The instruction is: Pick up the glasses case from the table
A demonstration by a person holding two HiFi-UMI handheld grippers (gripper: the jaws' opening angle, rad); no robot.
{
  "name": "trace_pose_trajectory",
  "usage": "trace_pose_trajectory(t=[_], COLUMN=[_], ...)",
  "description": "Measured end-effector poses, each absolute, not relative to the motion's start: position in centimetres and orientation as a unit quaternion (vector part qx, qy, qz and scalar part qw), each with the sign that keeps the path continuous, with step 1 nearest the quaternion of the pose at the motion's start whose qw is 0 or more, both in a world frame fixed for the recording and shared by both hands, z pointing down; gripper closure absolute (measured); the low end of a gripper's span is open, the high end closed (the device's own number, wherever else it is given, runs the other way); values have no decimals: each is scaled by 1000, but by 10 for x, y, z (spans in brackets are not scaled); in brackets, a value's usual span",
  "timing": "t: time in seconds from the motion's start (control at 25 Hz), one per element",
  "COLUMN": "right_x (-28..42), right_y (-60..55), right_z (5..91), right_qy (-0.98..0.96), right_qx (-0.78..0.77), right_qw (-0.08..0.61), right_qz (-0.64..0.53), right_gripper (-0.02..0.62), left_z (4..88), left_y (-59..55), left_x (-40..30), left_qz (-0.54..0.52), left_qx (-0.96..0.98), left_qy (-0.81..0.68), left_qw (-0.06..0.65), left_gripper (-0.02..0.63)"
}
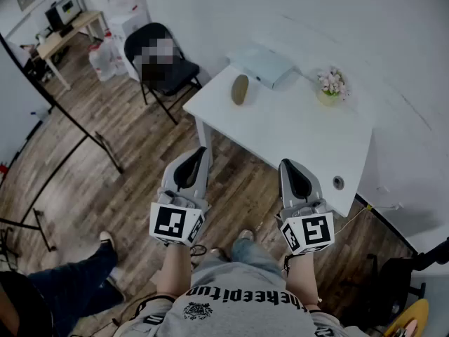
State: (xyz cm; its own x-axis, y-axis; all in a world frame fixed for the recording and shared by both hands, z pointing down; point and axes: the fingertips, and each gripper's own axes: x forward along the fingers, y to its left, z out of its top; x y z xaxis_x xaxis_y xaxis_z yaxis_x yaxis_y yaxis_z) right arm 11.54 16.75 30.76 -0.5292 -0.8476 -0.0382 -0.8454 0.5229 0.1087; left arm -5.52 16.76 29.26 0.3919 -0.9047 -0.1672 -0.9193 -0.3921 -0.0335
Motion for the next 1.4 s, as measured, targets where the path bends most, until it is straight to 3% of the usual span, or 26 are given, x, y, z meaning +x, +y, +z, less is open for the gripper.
trace_pose_trajectory(t=[1.4], right_x=[163], right_y=[77], right_z=[313], right_qy=[-902], right_qx=[428], right_qw=[-11], right_qz=[-48], right_gripper=[592], left_z=[292], left_y=[97], left_x=[9], left_qz=[46], left_qx=[-804], left_qy=[589], left_qw=[71], left_gripper=[586])
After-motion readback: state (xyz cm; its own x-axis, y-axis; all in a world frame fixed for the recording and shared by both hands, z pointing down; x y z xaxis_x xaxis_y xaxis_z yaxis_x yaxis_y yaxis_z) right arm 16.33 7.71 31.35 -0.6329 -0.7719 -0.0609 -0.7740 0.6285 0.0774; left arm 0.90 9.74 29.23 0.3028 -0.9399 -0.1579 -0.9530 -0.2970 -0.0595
